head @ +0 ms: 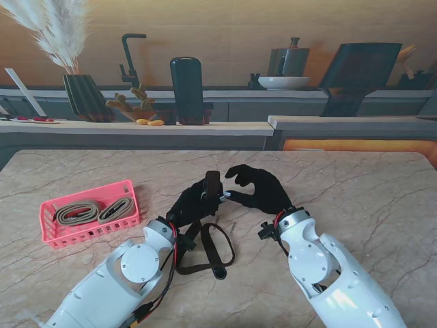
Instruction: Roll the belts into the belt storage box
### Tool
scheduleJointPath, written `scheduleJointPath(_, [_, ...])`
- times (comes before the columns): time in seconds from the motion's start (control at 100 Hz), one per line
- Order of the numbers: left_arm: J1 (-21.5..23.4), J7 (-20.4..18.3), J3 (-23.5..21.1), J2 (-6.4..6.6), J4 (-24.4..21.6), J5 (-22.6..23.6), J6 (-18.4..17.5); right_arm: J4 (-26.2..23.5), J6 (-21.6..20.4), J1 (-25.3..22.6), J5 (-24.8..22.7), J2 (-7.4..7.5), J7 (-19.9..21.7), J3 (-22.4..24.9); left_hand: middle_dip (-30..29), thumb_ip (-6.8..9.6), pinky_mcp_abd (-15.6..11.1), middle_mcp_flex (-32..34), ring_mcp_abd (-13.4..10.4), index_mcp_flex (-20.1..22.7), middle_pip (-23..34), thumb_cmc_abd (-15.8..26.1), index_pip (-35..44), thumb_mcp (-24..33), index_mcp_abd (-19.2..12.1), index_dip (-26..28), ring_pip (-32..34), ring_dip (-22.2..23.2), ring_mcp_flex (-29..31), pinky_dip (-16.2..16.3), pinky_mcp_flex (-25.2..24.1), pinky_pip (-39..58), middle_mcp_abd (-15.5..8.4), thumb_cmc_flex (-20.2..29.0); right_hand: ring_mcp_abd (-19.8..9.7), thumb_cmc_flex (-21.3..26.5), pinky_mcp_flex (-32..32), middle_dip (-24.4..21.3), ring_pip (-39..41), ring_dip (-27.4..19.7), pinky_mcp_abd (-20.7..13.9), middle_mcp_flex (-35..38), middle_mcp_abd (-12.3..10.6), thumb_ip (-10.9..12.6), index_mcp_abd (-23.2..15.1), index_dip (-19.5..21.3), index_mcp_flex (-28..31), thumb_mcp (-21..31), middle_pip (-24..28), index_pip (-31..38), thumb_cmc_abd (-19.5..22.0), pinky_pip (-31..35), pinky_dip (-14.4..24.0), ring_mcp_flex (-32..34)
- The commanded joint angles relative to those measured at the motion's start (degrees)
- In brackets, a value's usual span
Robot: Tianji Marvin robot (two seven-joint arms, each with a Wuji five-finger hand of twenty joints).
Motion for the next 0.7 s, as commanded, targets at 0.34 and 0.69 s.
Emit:
scheduleJointPath(0.34, [0.79,-1.85,0.90,0.43,-1.24,-0.19,-2.30,-0.44,-3.27,0.31,3.64,0.85,5.64,1.29,-10.73,0.98,-0.03,-4.93,-2.12,1.24,-14.38,7.46,-7.32,-1.19,1.42,-15.56,-12.06,-3.28,-5.39,1.20,-4.29,-4.78,-1.59,9.78,-4.29,1.53,0.84,0.13,1.79,1.45,-5.40,-11.61,-1.90,0.26,-1.76,-2.55,-11.83,0.48,-0.73,-1.27,-2.07,5.26,0.50,-1.50])
scheduleJointPath(0.69, [0.77,-3.00,1.11,0.73,-1.49,-0.32,-1.65,1.25,-3.53,3.88,3.53,0.68,5.97,-2.16,-8.77,1.39,-0.13,-2.00,-1.27,3.44,-8.95,5.88,-5.03,-1.42,2.78,-15.38,-6.65,-0.80,-2.69,2.29,-2.81,-2.22,-1.40,10.59,-4.58,1.75,-0.18,-1.07,-0.60,-0.28,-3.97,-7.85,-3.48,0.24,0.83,-4.42,-5.32,3.26,-2.36,-1.45,-1.90,3.83,-0.39,-0.64])
